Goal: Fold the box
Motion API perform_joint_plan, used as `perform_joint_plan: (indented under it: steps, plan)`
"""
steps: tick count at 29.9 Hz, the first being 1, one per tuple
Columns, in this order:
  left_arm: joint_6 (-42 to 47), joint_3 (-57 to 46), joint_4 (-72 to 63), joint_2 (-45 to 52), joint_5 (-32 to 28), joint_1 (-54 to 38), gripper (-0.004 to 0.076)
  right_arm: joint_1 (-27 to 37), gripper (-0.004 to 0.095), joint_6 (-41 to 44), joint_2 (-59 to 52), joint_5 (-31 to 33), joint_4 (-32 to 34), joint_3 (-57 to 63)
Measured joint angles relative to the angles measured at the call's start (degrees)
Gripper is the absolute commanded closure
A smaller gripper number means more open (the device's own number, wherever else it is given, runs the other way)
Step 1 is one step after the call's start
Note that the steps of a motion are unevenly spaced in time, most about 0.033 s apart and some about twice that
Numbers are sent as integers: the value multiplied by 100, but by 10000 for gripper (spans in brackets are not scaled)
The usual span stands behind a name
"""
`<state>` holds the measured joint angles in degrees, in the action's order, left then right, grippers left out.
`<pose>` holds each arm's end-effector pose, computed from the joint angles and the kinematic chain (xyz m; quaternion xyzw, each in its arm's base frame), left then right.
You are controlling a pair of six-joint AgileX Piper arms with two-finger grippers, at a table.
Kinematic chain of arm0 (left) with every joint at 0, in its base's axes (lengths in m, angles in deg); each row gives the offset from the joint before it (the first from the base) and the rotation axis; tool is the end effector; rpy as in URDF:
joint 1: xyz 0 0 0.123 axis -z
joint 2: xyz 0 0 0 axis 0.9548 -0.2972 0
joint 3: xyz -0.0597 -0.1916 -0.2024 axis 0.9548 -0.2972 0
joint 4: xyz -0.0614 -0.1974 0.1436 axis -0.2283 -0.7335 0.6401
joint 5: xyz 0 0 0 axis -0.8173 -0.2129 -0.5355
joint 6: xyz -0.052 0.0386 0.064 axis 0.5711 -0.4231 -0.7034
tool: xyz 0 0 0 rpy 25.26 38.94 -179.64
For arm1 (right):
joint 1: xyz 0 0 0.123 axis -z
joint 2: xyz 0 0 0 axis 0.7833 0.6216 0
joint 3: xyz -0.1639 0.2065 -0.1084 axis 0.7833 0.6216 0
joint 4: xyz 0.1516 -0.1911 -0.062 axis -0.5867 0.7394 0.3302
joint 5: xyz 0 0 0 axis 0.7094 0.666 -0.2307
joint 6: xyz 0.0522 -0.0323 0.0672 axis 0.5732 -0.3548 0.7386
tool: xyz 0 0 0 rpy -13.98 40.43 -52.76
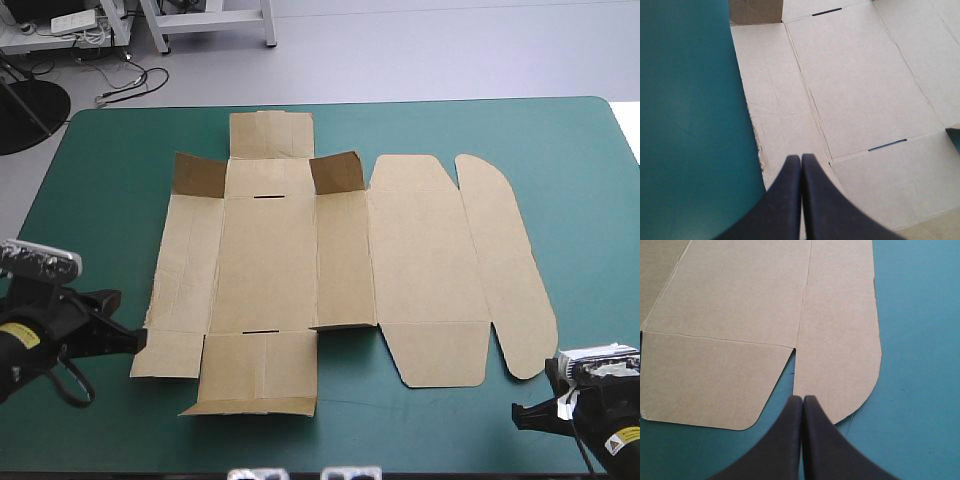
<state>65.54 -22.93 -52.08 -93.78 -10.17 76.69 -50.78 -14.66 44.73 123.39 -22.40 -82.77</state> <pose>0.1001 -0.0182 0.3980 0.1182 0.8988 -0.0425 0.4199 0.0408 0.0100 0.2810 -0.0643 0.8841 0.0259 0.4622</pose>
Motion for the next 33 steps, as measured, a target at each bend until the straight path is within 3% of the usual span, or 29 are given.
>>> perform_joint_plan:
  steps: [10,15,20,27,33]
  plan:
    - [108,213,41,-1954,-821,-13,734,0,928,0,0,0,0,0]
    - [137,410,-28,-2708,-909,-397,729,0,928,0,0,0,0,0]
    - [-318,574,-657,-3183,-687,-1425,729,0,928,0,0,0,0,0]
    - [-1353,574,-1813,-3804,252,-2983,729,0,928,-6,0,0,0,0]
    - [-1905,578,-2250,-4397,532,-3370,730,0,928,-6,0,0,0,0]
